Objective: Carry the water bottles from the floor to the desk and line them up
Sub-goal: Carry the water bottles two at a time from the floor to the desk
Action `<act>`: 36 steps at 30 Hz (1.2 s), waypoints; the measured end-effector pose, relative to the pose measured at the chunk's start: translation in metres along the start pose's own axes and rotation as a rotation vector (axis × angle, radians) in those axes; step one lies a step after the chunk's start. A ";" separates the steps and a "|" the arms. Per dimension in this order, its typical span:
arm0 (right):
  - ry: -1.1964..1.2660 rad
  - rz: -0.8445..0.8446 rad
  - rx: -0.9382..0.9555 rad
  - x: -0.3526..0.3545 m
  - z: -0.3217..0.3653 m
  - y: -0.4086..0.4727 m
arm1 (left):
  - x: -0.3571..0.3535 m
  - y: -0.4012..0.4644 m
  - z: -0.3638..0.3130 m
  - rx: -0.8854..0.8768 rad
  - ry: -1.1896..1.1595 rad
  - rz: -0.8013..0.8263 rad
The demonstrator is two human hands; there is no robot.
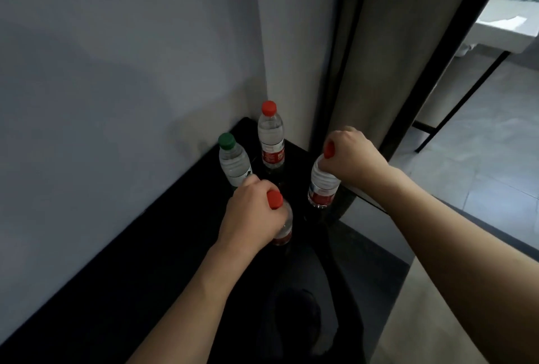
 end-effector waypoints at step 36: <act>0.046 -0.032 0.338 0.042 0.129 -0.199 | 0.141 -0.149 0.034 -0.056 0.295 -0.239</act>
Point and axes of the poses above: each hand's wrist, its own y-axis towards the middle knuckle, its own x-axis out of the back of the hand, z = x × y, the point moved 5 cm from there along y, towards the middle knuckle, and after that the axes turned 12 degrees about -z, right-handed, at the moved point
